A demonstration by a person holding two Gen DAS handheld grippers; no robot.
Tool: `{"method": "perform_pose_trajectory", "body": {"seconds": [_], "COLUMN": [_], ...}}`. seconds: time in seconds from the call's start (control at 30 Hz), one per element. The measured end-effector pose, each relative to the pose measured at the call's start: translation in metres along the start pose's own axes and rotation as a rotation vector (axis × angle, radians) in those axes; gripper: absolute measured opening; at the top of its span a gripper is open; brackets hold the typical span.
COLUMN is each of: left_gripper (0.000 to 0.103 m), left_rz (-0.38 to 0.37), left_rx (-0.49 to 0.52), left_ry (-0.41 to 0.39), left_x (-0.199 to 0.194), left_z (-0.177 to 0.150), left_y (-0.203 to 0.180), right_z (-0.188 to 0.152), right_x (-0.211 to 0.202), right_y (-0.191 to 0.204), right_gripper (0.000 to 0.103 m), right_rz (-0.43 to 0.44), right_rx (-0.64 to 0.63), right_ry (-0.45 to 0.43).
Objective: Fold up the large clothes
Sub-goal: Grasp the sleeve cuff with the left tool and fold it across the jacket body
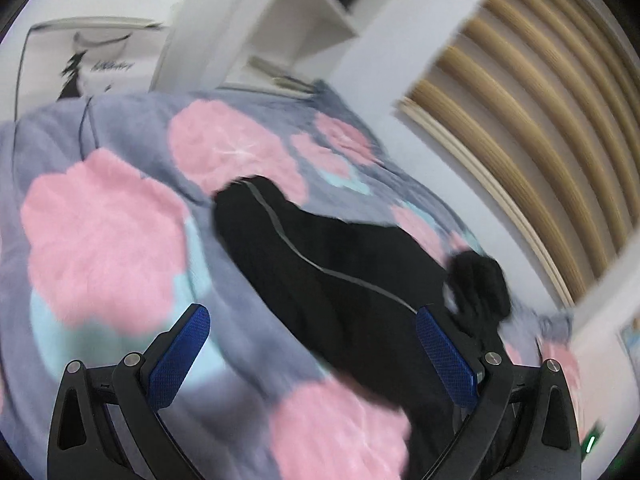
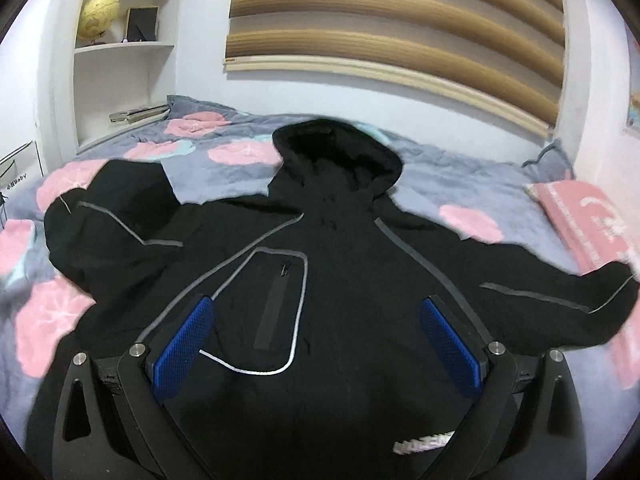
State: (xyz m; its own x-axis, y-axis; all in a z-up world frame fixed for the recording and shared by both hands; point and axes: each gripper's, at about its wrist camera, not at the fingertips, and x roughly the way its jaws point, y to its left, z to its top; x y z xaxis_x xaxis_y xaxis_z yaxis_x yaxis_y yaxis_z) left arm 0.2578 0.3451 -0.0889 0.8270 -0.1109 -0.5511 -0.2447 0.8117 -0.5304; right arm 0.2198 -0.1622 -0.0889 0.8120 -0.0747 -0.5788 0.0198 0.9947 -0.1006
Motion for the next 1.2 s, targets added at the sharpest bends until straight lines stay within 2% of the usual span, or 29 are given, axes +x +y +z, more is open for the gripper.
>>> {"method": "perform_pose_trajectory", "body": {"seconds": [0.13,0.27,0.37,0.47,0.57,0.63,0.67,0.73,0.8,1.0,1.1,1.2], "left_gripper": [0.103,0.102,0.102,0.099,0.085,0.047,0.043,0.026,0.022,0.020,0.020,0.019], "left_rz": [0.084,0.143,0.143,0.160,0.174,0.182,0.187,0.208,0.223,0.222,0.181,0.108], "left_rx": [-0.032,-0.056,-0.077,-0.099,-0.089,-0.051,-0.022,0.046,0.122,0.299,0.376,0.445], "left_ry": [0.029,0.059,0.082,0.110,0.120,0.132,0.139,0.105,0.061,-0.063,-0.131,-0.185], "left_x": [0.056,0.110,0.141,0.166,0.182,0.190,0.194,0.189,0.179,0.126,0.089,0.053], "left_z": [0.020,0.032,0.038,0.042,0.045,0.046,0.046,0.044,0.041,0.032,0.023,0.013], "left_y": [0.018,0.030,0.039,0.048,0.050,0.045,0.039,0.026,0.009,-0.044,-0.079,-0.122], "right_z": [-0.035,-0.043,-0.048,-0.049,-0.049,-0.049,-0.049,-0.049,-0.050,-0.050,-0.050,-0.049], "right_x": [0.038,0.045,0.041,0.050,0.052,0.054,0.056,0.057,0.057,0.057,0.055,0.050], "right_y": [0.009,0.017,0.019,0.020,0.018,0.016,0.015,0.014,0.013,0.010,0.006,0.002], "right_gripper": [0.101,0.099,0.099,0.099,0.099,0.099,0.099,0.099,0.099,0.099,0.099,0.099], "right_rz": [0.018,0.020,0.025,0.038,0.061,0.071,0.073,0.076,0.079,0.078,0.047,0.016], "right_rx": [-0.001,-0.029,-0.041,-0.043,-0.029,-0.021,-0.018,-0.014,-0.011,0.014,0.031,0.056], "right_ry": [0.061,0.062,0.051,0.080,0.095,0.102,0.106,0.110,0.110,0.104,0.092,0.067]}}
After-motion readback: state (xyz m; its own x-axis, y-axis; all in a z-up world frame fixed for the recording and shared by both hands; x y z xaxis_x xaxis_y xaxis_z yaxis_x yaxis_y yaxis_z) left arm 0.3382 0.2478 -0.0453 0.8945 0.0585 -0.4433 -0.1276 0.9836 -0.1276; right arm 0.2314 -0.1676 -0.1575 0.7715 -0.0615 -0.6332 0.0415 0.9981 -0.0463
